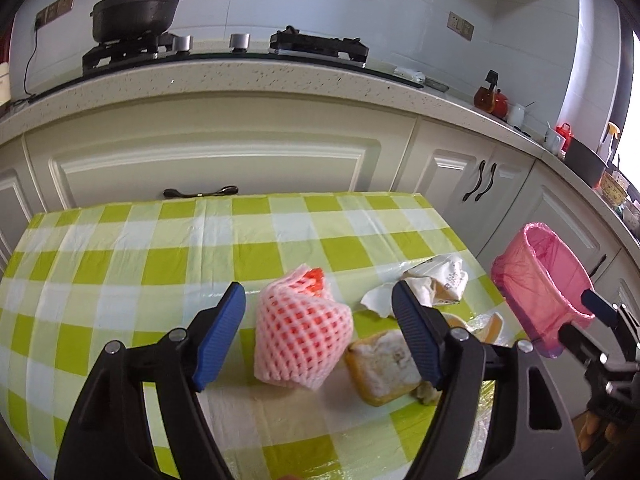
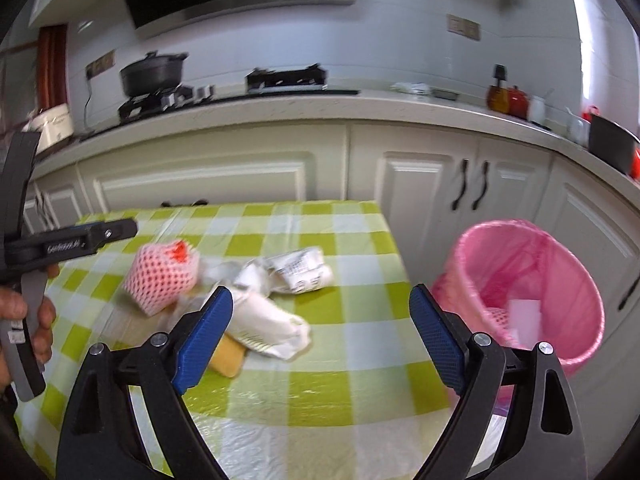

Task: Collect trash
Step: 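Move both tools back over the table toward the pink foam net, then grasp the pink foam net with the left tool while the right tool grasps the white paper cup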

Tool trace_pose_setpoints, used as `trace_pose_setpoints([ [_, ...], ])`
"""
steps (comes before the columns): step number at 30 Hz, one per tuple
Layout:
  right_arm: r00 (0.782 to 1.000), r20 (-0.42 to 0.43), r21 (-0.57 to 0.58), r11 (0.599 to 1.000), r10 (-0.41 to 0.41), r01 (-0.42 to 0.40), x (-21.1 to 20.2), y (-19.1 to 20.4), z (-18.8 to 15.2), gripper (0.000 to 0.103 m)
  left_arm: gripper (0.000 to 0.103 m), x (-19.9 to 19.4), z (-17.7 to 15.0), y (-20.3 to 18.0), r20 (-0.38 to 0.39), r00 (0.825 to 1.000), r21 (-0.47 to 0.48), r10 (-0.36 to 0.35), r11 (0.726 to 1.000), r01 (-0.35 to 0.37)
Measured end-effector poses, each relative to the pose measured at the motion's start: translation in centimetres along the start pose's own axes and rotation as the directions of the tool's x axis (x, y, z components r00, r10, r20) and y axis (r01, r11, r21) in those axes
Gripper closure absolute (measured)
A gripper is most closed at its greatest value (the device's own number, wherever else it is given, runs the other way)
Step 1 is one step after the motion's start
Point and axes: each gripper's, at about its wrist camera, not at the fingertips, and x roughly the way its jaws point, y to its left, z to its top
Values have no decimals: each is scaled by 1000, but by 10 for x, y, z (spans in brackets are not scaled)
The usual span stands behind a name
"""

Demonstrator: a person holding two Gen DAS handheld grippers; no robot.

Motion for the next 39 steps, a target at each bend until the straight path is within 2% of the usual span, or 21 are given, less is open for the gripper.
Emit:
trace_pose_setpoints([
  [6,998,-39,-67,997,38,-41,17,37,-7,19,30,15,-11,12,-40,999,-22,1,1000,-2],
  [10,997,-65,-95,995,35,-41,32,51,-8,19,30,24,-16,18,-66,998,-26,-5,1000,3],
  [21,990,-137,-110,993,30,-45,69,62,-13,19,31,50,-25,24,-139,990,-26,-14,1000,10],
  [27,987,-155,-46,998,44,-52,81,51,-8,24,47,60,-32,18,-167,986,-11,-25,1000,23],
  [33,980,-186,-14,997,67,-71,91,42,-9,38,61,64,-33,10,-181,983,9,-19,1000,21],
  [35,981,-184,2,998,63,-63,92,37,-10,44,70,64,-33,9,-181,983,17,-13,1000,16],
  [39,981,-179,37,997,75,-69,91,25,-9,51,77,61,-32,8,-172,985,21,-13,1000,16],
])
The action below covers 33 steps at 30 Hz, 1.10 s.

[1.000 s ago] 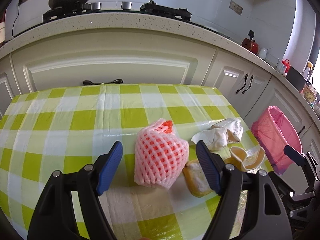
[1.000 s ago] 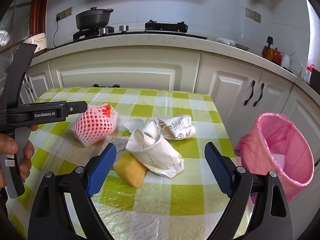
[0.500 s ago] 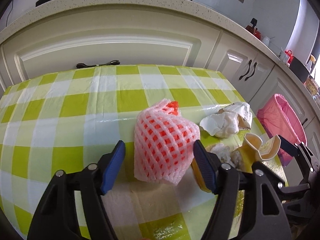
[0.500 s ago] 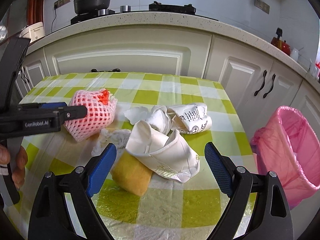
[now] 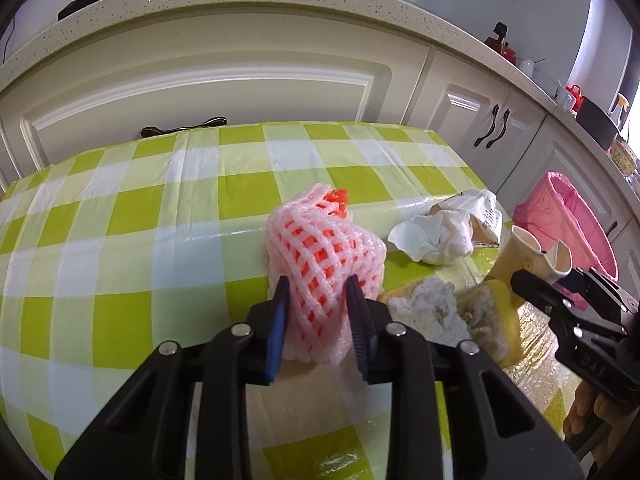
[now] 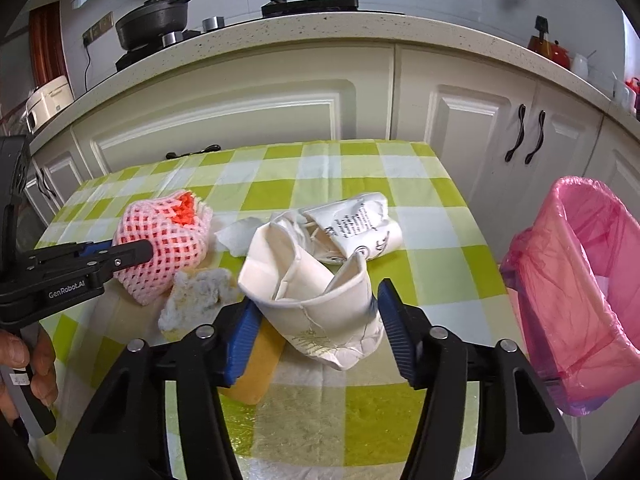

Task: Collect trash
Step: 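Grasp the pink foam net with the left tool while the right tool grasps the white paper cup, then carry the net and cup over the bin and open both tools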

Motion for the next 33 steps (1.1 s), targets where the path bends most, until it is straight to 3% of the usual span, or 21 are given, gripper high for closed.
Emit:
trace_pose_setpoints([
  [8,1000,7,38,999,1,-1,-5,-14,1,56,80,-10,2,-3,21,1000,5,-1,1000,1],
  [33,993,100,120,991,-69,57,-51,-52,6,56,80,-55,16,-25,122,992,26,15,999,-19],
])
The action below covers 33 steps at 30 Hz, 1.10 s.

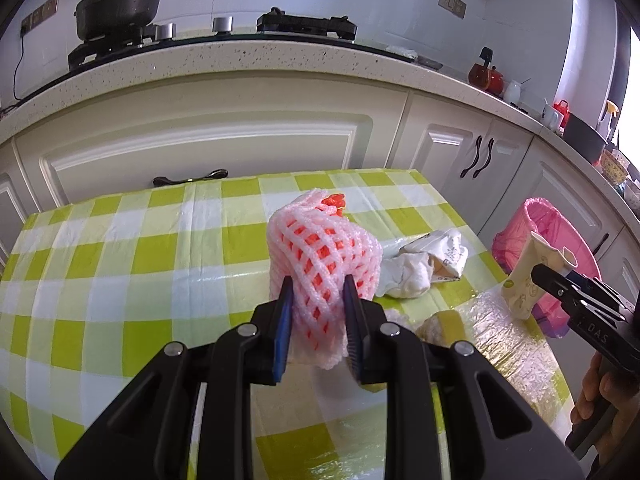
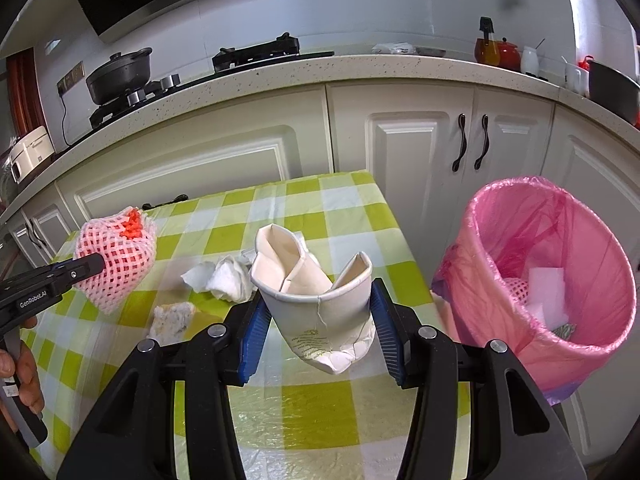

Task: Collect trash
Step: 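Carry the net and cup over the bin and open both tools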

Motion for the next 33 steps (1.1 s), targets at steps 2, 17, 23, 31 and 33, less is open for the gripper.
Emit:
trace_pose_setpoints([
  [2,1000,7,2,1000,-3,3,-3,-4,3,56,80,-4,4,-6,12,1000,7,-8,1000,8],
  [17,992,107,39,997,-71,67,-49,-65,46,56,80,-14,52,-105,69,988,118,-137,985,128],
  [23,985,119,75,990,-129,120,-61,-114,61,56,80,-5,68,-164,56,976,182,-208,964,195],
  [31,979,92,141,976,-181,167,-59,-177,63,56,80,9,84,-246,22,953,264,-301,922,285],
  [33,978,82,158,972,-191,176,-57,-191,61,55,80,15,86,-263,10,950,279,-314,913,299],
])
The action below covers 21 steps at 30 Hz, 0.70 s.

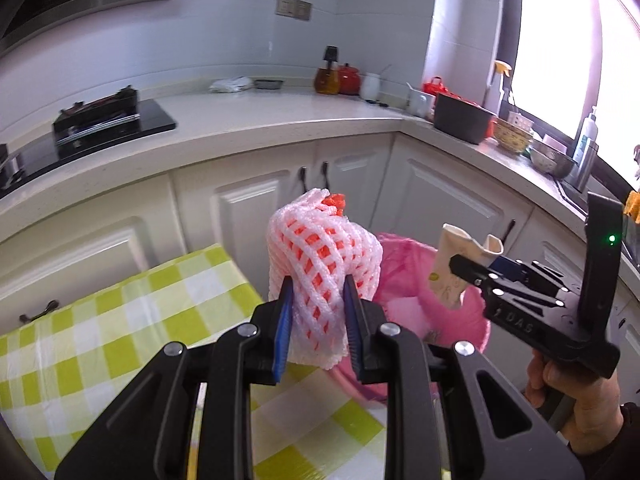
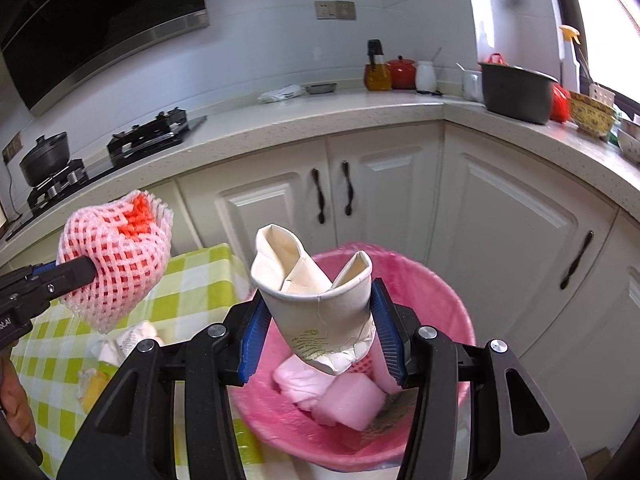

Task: Collect trash
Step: 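Carry the net and cup over the bin and open both tools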

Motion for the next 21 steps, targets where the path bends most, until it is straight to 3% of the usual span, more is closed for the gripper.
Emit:
trace_pose_setpoints([
  [10,998,-60,66,998,-12,16,25,-48,-6,53,78,64,9,-44,-97,989,-7,-109,994,109],
  [12,998,-68,82,996,-18,24,28,-57,-8,52,73,75,7,-48,-111,987,-5,-114,993,114],
  [14,997,-74,85,996,-31,37,30,-62,-8,52,62,85,6,-50,-128,984,-15,-121,993,120],
  [21,996,-63,85,994,-56,62,25,-72,-11,48,56,91,3,-47,-136,986,-20,-101,995,100],
])
